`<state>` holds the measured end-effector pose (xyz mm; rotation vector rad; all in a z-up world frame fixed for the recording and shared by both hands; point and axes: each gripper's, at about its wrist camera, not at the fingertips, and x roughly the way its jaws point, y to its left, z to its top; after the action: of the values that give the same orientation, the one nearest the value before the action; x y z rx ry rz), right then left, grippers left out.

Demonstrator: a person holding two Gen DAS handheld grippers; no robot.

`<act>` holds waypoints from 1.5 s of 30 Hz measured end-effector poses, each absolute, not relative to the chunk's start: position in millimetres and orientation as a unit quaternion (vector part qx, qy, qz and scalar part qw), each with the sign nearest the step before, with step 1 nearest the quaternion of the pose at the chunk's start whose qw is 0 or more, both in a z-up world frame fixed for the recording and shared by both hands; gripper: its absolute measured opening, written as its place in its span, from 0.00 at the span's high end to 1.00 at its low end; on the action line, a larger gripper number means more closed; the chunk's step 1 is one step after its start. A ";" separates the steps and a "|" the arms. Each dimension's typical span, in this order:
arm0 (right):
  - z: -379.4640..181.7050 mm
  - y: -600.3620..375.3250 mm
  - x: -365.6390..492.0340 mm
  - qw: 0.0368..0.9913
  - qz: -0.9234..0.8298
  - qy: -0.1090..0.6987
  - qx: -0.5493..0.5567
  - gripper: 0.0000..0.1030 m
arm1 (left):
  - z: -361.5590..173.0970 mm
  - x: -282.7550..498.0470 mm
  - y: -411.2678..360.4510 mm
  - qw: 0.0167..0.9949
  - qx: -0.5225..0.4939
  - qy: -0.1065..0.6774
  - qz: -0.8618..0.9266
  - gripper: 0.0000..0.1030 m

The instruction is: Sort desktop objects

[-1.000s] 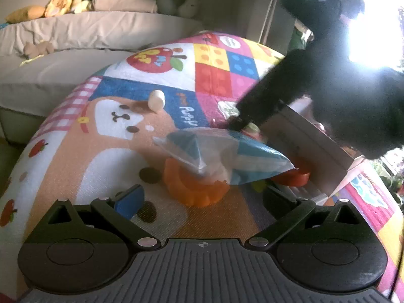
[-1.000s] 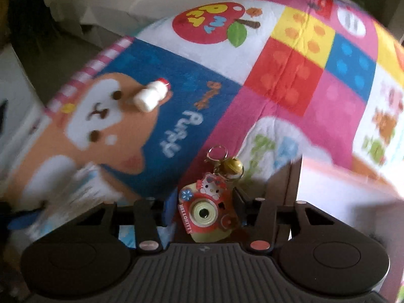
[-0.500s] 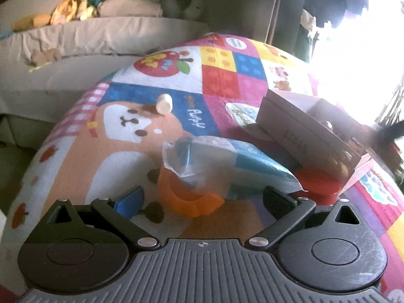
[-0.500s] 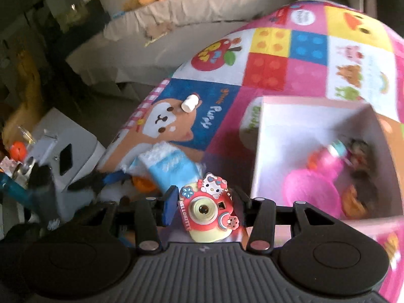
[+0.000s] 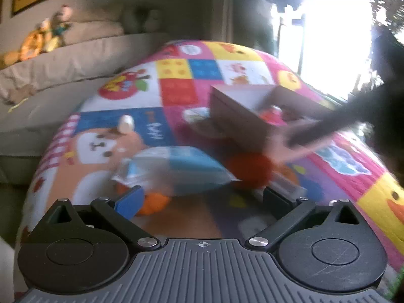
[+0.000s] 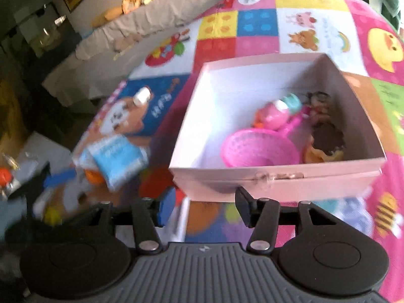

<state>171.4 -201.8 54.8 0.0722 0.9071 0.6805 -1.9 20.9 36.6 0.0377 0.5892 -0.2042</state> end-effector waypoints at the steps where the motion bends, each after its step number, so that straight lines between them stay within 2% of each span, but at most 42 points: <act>1: 56.2 -196.0 173.8 0.847 0.323 0.420 0.039 0.49 | 36.7 -1.2 15.9 0.950 0.023 0.293 -0.108 0.00; 3: 59.5 -188.9 175.2 0.852 0.324 0.409 0.049 0.46 | 35.0 -0.6 5.7 0.946 0.039 0.299 -0.118 0.00; 5: 63.1 -187.4 166.7 0.855 0.329 0.400 0.040 0.39 | 31.4 -2.0 -3.3 0.943 0.052 0.303 -0.129 0.00; 7: 67.7 -192.8 147.2 0.872 0.316 0.375 0.008 0.26 | 27.4 -4.4 -11.3 0.938 0.060 0.308 -0.144 0.00; 10: 69.8 -207.6 110.6 0.901 0.271 0.336 -0.042 0.14 | 21.6 -6.0 -25.9 0.932 0.080 0.311 -0.168 0.00; 14: 62.8 -227.8 69.4 0.890 0.284 0.352 -0.056 0.14 | 16.2 4.4 -39.8 0.931 0.118 0.306 -0.158 0.00; 21: 35.8 -214.2 15.4 0.859 0.333 0.371 -0.117 0.13 | 11.3 51.1 -46.5 0.924 0.095 0.331 -0.166 0.00; 24: 28.8 -206.7 14.5 0.859 0.328 0.375 -0.115 0.07 | 14.8 62.5 -51.2 0.930 0.111 0.318 -0.144 0.00; 28: 30.5 -209.0 20.6 0.891 0.266 0.326 -0.171 0.00 | 22.6 70.4 -36.6 0.938 0.114 0.307 -0.109 0.00; 30: 28.6 -213.4 29.9 0.912 0.198 0.303 -0.192 0.00 | 24.5 72.6 -23.7 0.940 0.112 0.308 -0.089 0.00; 33: 26.2 -228.9 46.2 0.925 0.152 0.319 -0.143 0.00 | 26.9 73.6 -7.7 0.943 0.107 0.310 -0.057 0.00; 38: 15.1 -245.7 56.9 0.915 0.176 0.363 -0.027 0.00 | 31.4 70.1 7.8 0.950 0.098 0.295 0.002 0.00; 43: 7.5 -241.3 50.2 0.914 0.180 0.364 -0.016 0.00 | 34.7 56.8 -1.5 0.926 0.034 0.327 -0.186 0.00; 45: 5.9 -243.4 50.5 0.912 0.182 0.367 -0.008 0.00 | 29.8 54.7 -13.9 0.918 0.036 0.335 -0.208 0.00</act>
<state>50.5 -243.4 5.9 -0.0162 0.7554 0.3741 54.7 -13.9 29.8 0.0732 0.6893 -0.4274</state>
